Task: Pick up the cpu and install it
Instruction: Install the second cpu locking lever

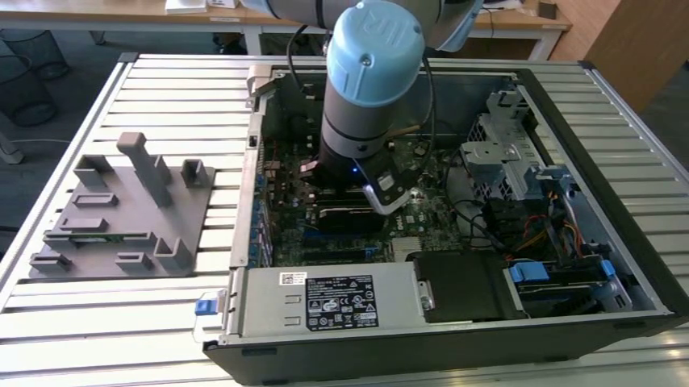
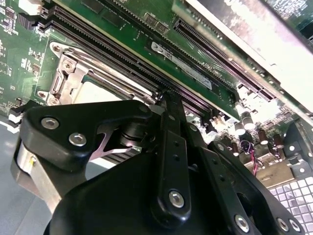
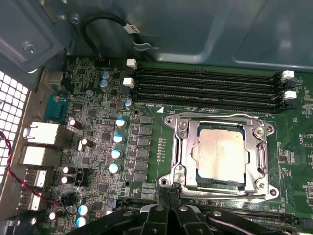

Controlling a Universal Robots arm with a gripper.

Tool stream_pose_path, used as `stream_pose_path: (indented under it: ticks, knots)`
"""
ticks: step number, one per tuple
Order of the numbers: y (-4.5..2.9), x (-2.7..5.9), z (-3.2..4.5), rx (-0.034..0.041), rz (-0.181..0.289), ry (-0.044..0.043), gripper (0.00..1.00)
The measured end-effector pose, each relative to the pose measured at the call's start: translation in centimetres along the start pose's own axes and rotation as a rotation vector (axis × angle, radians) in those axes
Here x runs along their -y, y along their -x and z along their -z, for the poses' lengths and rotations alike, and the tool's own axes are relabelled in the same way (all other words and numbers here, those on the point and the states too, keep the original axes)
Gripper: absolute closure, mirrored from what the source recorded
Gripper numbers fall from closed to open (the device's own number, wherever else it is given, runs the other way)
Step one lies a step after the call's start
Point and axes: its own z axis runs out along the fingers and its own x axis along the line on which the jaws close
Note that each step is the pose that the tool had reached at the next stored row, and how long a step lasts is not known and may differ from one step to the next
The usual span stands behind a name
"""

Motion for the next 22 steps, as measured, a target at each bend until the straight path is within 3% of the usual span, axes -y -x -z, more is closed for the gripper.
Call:
stream_pose_path:
  ticks: [8,22]
  knots:
    - [-0.12,0.01,-0.10,0.0017,0.001,0.0212,0.89]
    - [-0.34,-0.06,-0.25,0.0021,0.001,0.0273,0.89]
